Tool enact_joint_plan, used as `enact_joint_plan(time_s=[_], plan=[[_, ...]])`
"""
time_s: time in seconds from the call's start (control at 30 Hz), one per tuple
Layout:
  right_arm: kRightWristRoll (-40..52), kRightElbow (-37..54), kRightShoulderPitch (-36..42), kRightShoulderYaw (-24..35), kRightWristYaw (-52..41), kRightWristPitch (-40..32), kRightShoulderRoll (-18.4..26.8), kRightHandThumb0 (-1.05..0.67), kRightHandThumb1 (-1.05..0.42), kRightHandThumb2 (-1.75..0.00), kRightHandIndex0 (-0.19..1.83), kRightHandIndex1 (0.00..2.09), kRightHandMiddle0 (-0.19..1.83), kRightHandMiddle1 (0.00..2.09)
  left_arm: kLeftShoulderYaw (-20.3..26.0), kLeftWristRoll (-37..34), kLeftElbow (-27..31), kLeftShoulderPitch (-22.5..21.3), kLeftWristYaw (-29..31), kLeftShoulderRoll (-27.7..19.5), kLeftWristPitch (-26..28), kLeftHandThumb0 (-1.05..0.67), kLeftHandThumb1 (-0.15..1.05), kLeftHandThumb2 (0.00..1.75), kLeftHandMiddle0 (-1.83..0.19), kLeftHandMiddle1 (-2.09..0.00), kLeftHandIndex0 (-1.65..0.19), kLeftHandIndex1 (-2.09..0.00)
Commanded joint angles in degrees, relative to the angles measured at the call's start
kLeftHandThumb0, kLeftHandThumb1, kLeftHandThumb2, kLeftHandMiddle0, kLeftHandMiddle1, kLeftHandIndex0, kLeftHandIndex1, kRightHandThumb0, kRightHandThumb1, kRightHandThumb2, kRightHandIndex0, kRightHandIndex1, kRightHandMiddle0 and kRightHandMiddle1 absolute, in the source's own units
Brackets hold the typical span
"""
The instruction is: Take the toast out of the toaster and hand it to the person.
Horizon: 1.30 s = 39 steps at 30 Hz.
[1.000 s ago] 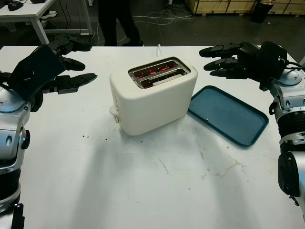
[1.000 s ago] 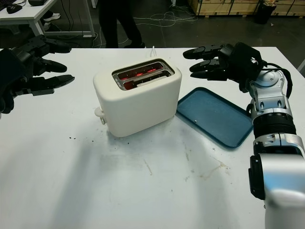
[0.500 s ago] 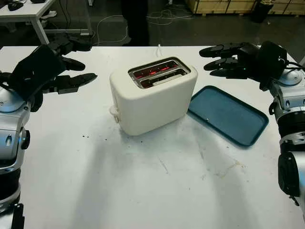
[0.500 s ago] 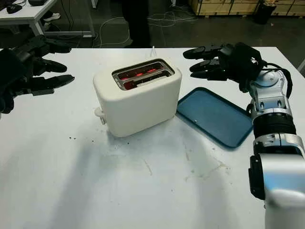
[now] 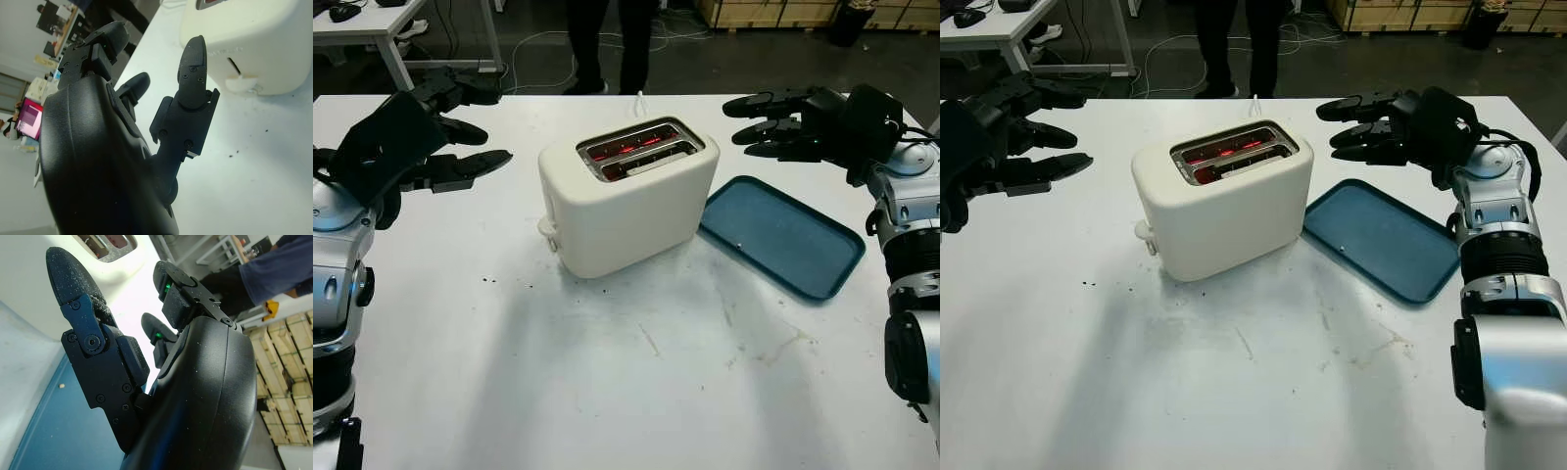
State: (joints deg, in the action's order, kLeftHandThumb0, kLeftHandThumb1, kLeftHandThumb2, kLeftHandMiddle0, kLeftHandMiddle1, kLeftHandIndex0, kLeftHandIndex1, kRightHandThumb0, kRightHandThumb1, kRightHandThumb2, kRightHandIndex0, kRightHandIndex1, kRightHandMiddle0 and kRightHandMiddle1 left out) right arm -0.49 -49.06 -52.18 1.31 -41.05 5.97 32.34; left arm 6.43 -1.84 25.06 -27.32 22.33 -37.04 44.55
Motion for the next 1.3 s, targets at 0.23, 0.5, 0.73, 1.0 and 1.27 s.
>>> enact_joint_plan(time_s=[0.23,0.5,0.73,1.0,1.27], plan=[[1.0,0.9,-0.6,0.5,0.1,-1.2,-0.5,-0.88,-0.78,0.0,0.34,0.61,0.61,0.0,0.3,0.2,0.3,-0.5,-0.2,-0.4,-0.4,-0.34,0.75,0.4,0.0,-1.09,0.0,-0.85],[0.8,0.4,-0.7,0.3,-0.2,-0.1,-0.3,-0.88,-0.79,0.0,0.34,0.61,0.6,0.0,0.4,0.0,0.3,-0.7,-0.1,-0.4,-0.5,-0.35,0.76,0.4,0.0,-1.09,0.0,-0.85],[0.6,1.1,-1.0,0.1,0.7,-1.3,-0.6,-0.88,-0.78,0.0,0.35,0.62,0.61,0.01,0.4,-0.2,0.2,-0.8,-0.2,-0.1,0.0,-0.36,0.75,0.4,0.0,-1.08,0.0,-0.84],[-3.8,2.5,-3.7,-1.7,9.4,7.4,-2.5,-0.78,-0.74,0.0,0.46,0.62,0.69,0.04,0.4,-0.2,0.0,-0.7,0.0,-0.1,-0.5,-0.36,0.75,0.41,0.0,-1.09,0.0,-0.85],[-14.5,1.0,-10.5,-8.5,18.9,18.4,-3.6,-0.63,-0.67,0.0,0.63,0.59,0.81,0.07,0.4,0.0,0.5,-0.2,-0.1,-0.3,-0.3,-0.37,0.75,0.41,0.0,-1.1,0.0,-0.87]])
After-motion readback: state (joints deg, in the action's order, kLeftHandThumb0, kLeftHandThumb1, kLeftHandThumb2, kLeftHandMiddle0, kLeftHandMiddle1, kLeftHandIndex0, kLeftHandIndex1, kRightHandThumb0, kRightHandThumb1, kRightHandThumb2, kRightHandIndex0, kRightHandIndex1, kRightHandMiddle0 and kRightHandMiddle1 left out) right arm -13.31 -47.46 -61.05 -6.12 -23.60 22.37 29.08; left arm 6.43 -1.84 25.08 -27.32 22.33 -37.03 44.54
